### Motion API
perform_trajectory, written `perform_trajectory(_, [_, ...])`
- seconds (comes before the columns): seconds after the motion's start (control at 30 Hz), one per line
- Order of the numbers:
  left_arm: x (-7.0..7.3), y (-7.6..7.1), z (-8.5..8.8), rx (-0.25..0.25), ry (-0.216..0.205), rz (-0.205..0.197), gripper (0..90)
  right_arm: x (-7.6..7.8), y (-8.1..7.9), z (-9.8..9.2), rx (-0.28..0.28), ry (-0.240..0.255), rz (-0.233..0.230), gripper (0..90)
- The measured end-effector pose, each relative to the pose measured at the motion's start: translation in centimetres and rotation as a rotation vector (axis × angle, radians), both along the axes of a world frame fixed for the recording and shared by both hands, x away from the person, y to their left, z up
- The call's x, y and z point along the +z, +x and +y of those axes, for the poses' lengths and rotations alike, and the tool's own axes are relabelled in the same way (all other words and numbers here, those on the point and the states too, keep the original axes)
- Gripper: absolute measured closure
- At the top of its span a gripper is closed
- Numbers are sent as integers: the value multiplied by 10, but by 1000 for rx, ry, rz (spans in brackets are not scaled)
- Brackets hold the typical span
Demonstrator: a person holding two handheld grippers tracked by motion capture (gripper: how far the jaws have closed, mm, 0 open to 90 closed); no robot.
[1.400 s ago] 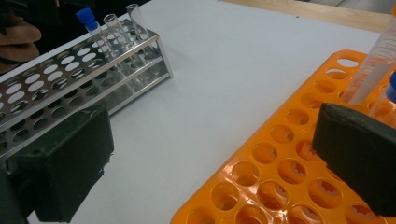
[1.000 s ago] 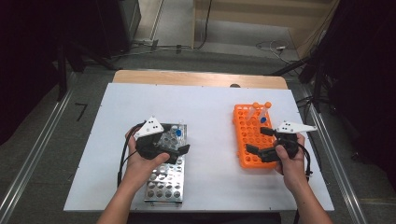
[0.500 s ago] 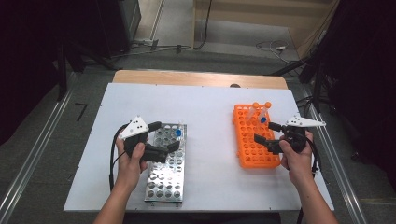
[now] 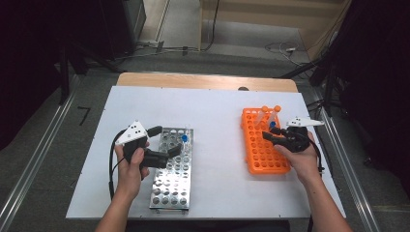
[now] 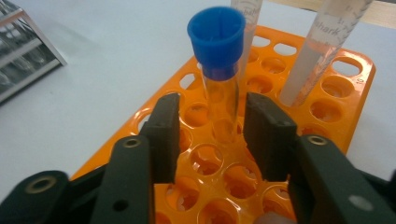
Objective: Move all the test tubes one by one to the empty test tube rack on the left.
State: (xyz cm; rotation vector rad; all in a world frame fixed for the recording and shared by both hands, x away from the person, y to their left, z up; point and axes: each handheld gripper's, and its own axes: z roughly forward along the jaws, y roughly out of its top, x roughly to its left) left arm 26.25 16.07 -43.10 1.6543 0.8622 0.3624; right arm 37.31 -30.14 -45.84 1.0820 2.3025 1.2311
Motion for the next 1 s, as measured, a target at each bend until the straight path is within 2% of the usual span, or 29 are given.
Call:
perform_trajectory(0.1, [0, -1, 0, -3, -1, -1, 0, -3, 2, 3, -2, -34, -3, 621])
perform_trajectory(0.3, [0, -1, 0, -6, -1, 5, 0, -6, 3, 2, 0, -50, -6, 727])
perform_trajectory(0.4, [0, -1, -1, -10, -1, 4, 0, -6, 3, 2, -3, -60, -14, 745])
perform_trajectory(0.63, [4, -3, -3, -29, -5, -9, 0, -1, 2, -5, -23, 8, -24, 755])
perform_trajectory(0.77, [6, -3, -5, -33, -7, -15, 0, 5, -3, -9, -28, 41, -54, 755])
perform_trajectory(0.87, [6, -4, -7, -38, -3, -14, 0, 12, -8, -12, -47, 46, -88, 755])
perform_trajectory(1.0, [7, -4, -11, -50, 2, -19, 0, 20, -14, -15, -54, 80, -103, 755])
